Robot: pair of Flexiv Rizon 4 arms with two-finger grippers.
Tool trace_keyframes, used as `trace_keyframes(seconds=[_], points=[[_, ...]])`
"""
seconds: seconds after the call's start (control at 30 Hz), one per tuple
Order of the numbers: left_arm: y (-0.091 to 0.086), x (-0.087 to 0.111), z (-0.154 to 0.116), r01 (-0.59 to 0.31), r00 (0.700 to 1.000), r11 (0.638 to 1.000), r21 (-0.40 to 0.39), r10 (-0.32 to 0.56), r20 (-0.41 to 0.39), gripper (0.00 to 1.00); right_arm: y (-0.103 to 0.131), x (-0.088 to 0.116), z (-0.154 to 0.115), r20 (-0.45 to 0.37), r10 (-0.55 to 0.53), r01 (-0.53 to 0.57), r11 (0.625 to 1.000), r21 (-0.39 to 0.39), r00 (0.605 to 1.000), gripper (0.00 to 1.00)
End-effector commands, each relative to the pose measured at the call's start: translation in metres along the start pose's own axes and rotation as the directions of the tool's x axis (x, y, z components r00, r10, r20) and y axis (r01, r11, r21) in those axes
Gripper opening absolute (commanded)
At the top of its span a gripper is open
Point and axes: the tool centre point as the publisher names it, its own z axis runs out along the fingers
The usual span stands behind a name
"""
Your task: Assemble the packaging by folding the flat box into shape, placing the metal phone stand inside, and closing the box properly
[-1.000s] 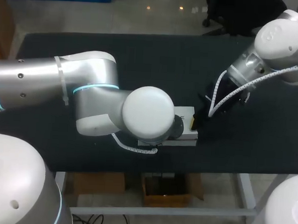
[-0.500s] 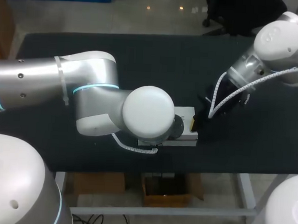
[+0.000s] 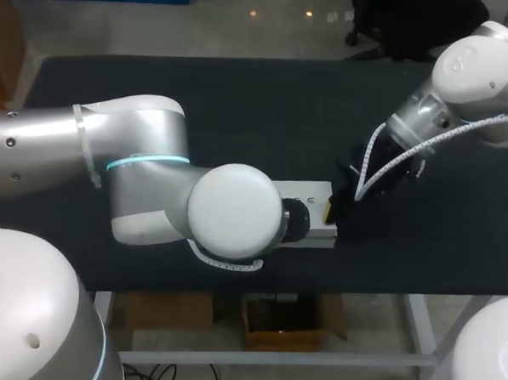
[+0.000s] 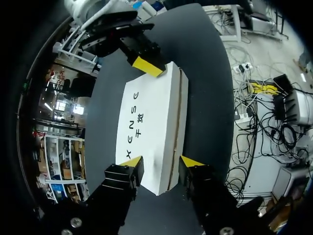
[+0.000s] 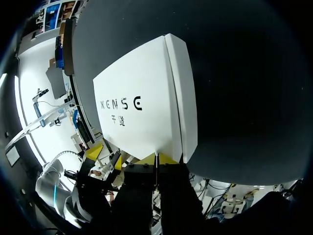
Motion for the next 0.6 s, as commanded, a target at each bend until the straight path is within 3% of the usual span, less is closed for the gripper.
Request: trace_keyframes(seconds=[0.03, 0.1, 0.17, 0.37, 0.6], points=[[0.017, -0.007, -0.017, 0.021, 1.0, 0.997, 0.079, -0.02, -0.016, 0.42, 0.002, 0.0, 0.003, 0.001, -0.001, 0.001, 1.0, 0.003, 1.0, 0.0], [0.02, -0.012, -0.019, 0.045, 0.999, 0.994, 0.102, -0.042, -0.026, 0.28, 0.002, 0.001, 0.004, 0.002, -0.002, 0.002, 1.0, 0.002, 1.0, 0.0], [0.023, -0.019, -0.018, 0.073, 0.997, 0.99, 0.123, -0.068, -0.043, 0.0, 0.002, 0.001, 0.004, 0.004, -0.003, 0.003, 1.0, 0.002, 1.0, 0.0], [0.029, -0.033, -0.007, 0.143, 0.987, 0.979, 0.147, -0.13, -0.091, 0.0, 0.002, 0.001, 0.004, 0.006, 0.0, 0.0, 1.0, 0.003, 1.0, 0.0], [0.03, -0.033, 0.008, 0.183, 0.975, 0.97, 0.158, -0.159, -0.152, 0.0, 0.002, 0.001, 0.005, 0.007, 0.001, -0.001, 1.0, 0.004, 1.0, 0.0]])
